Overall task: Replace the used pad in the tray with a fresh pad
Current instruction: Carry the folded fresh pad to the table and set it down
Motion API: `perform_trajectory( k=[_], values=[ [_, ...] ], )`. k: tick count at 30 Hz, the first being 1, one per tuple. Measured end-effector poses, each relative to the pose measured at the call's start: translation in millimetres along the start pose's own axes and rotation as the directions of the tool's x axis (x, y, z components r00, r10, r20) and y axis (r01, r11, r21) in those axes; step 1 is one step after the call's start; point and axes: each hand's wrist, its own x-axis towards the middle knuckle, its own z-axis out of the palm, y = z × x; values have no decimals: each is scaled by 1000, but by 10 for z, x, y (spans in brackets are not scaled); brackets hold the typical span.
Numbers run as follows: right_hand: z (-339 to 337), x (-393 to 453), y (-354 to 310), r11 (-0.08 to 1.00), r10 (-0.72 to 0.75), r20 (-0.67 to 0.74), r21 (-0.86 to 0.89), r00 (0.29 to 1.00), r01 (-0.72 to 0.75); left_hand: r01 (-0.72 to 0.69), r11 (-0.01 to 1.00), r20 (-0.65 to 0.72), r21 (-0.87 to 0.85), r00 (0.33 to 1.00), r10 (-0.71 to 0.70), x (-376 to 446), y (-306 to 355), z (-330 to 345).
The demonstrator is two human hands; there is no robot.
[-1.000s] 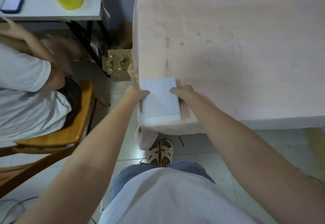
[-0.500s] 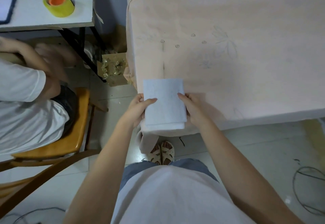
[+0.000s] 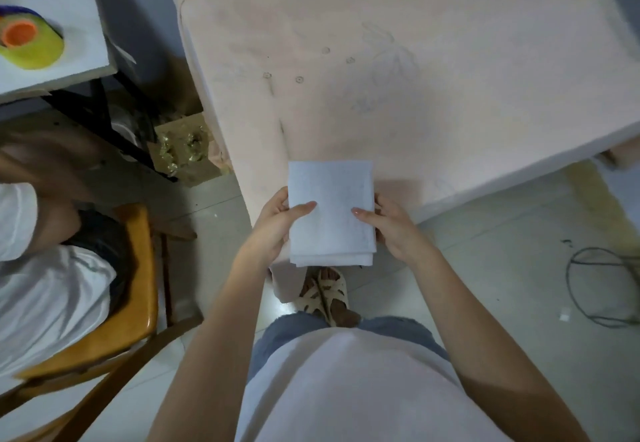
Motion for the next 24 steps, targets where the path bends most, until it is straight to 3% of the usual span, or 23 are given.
perform_trajectory(
  k=[5, 17, 24],
  values=[
    [-266, -140, 50, 993, -49, -123, 98, 991, 61, 63, 995, 142, 84, 987, -74, 121, -31, 240],
    [-1187, -453, 139, 948, -56, -305, 282, 951, 146, 25, 960, 219, 280, 972, -89, 425, -157, 1335],
    [-1895, -687, 131, 949, -35, -382, 278, 923, 151, -4, 926, 290, 378, 950, -114, 555, -248, 2157]
  ],
)
